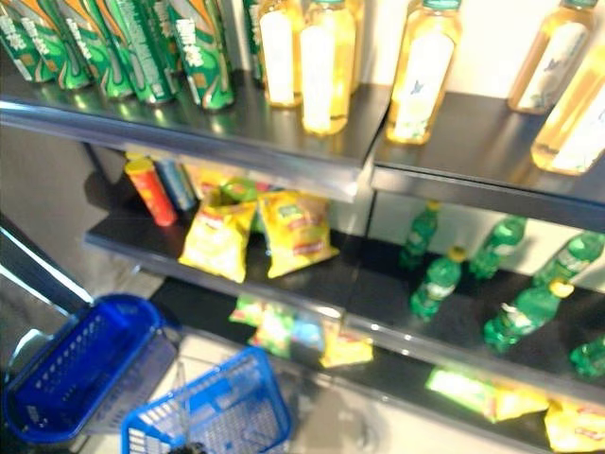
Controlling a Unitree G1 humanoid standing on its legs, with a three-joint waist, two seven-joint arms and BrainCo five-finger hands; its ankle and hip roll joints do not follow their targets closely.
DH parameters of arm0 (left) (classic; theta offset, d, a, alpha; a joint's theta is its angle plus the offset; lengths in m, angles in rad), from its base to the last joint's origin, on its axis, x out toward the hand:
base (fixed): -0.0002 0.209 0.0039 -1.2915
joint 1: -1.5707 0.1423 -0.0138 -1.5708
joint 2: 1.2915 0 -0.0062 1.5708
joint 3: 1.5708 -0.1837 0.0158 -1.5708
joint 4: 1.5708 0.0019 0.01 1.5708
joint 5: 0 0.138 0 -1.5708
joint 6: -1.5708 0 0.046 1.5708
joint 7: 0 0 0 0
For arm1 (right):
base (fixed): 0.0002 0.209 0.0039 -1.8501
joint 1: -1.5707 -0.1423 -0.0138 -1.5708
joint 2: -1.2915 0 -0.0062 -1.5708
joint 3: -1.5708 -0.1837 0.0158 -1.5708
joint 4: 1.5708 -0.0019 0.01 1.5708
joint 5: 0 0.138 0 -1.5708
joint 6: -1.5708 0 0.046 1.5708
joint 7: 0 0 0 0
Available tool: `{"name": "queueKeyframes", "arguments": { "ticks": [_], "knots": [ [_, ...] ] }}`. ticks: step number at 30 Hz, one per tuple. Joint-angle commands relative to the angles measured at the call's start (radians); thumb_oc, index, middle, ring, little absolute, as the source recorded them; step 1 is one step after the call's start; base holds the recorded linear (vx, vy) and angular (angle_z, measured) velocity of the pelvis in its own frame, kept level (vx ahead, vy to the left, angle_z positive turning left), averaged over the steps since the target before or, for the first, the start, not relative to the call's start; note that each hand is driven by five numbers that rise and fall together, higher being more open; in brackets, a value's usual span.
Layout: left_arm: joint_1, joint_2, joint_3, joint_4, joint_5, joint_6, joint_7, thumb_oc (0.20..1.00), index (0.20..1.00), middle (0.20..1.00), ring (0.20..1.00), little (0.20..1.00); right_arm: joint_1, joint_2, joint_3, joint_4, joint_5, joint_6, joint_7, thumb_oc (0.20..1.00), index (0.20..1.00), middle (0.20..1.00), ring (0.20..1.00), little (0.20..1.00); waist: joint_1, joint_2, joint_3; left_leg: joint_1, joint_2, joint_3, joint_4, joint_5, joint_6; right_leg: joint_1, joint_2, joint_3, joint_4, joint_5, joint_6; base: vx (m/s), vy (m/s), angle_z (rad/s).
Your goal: Pick up the snacks into the basket
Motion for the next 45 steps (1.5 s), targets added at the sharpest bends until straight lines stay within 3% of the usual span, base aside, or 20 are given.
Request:
{"name": "queueKeyframes", "arguments": {
  "ticks": [1, 30, 36, 38, 41, 44, 45],
  "knots": [
    [-0.031, -0.008, -0.024, 0.054, 0.050, -0.011, -0.018, 0.200, 0.200, 0.200, 0.200, 0.200, -0.040, 0.011, 0.005, 0.046, 0.004, -0.002, -0.004, 1.000, 1.000, 1.000, 1.000, 1.000, 0.015, -0.063, 0.008, -0.023, -0.039, -0.016, -0.012, -0.015, 0.036, -0.018, -0.094, 0.026, 0.013, 0.045, 0.101, 0.00, 0.000, 0.00],
    [-0.036, -0.004, -0.018, 0.068, 0.046, -0.011, -0.013, 0.200, 0.200, 0.200, 0.200, 0.200, -0.046, 0.002, 0.014, 0.054, -0.027, 0.000, -0.013, 1.000, 1.000, 1.000, 1.000, 1.000, 0.018, -0.062, -0.001, -0.010, -0.035, -0.018, -0.012, -0.020, 0.033, -0.009, -0.091, 0.025, 0.011, 0.036, 0.097, 0.00, 0.000, 0.00],
    [-0.051, 0.006, -0.016, 0.041, 0.013, -0.019, 0.006, 0.200, 0.200, 0.200, 0.200, 0.200, -0.073, -0.013, 0.018, 0.031, -0.016, -0.004, -0.041, 1.000, 1.000, 1.000, 1.000, 1.000, 0.023, -0.064, 0.059, -0.048, -0.032, -0.016, 0.012, -0.010, 0.039, -0.052, -0.092, 0.037, 0.036, 0.035, 0.091, -0.08, -0.002, 0.00],
    [-0.081, 0.010, -0.036, 0.009, -0.020, -0.032, 0.019, 0.200, 0.200, 0.200, 0.200, 0.200, -0.112, -0.031, 0.034, -0.009, -0.001, -0.017, -0.066, 1.000, 1.000, 1.000, 1.000, 1.000, 0.028, -0.067, 0.134, -0.150, -0.041, -0.027, 0.121, -0.025, 0.037, -0.111, -0.097, 0.037, 0.074, 0.037, 0.079, -0.27, -0.023, 0.09],
    [-0.109, 0.018, -0.058, -0.029, -0.046, -0.051, 0.041, 0.200, 0.200, 0.200, 0.200, 0.200, -0.152, -0.043, 0.070, -0.124, 0.007, -0.040, -0.102, 1.000, 1.000, 1.000, 1.000, 1.000, 0.030, -0.066, 0.200, -0.235, -0.045, -0.037, 0.182, -0.026, 0.032, -0.177, -0.098, 0.034, 0.111, 0.041, 0.070, -0.19, -0.011, 0.14],
    [-0.109, 0.030, -0.070, -0.080, -0.069, -0.069, 0.062, 0.200, 0.200, 0.200, 0.200, 0.200, -0.142, -0.068, 0.102, -0.377, -0.008, -0.056, -0.131, 1.000, 1.000, 1.000, 1.000, 1.000, 0.026, -0.068, 0.239, -0.272, -0.043, -0.031, 0.199, -0.021, 0.030, -0.220, -0.095, 0.040, 0.133, 0.044, 0.070, -0.09, 0.012, 0.03],
    [-0.109, 0.030, -0.070, -0.080, -0.069, -0.069, 0.063, 0.200, 0.200, 0.200, 0.200, 0.200, -0.142, -0.068, 0.102, -0.377, -0.008, -0.056, -0.131, 1.000, 1.000, 1.000, 1.000, 1.000, 0.026, -0.068, 0.239, -0.272, -0.043, -0.031, 0.199, -0.021, 0.030, -0.220, -0.095, 0.040, 0.133, 0.044, 0.070, -0.09, 0.017, -0.05]
  ]
}}
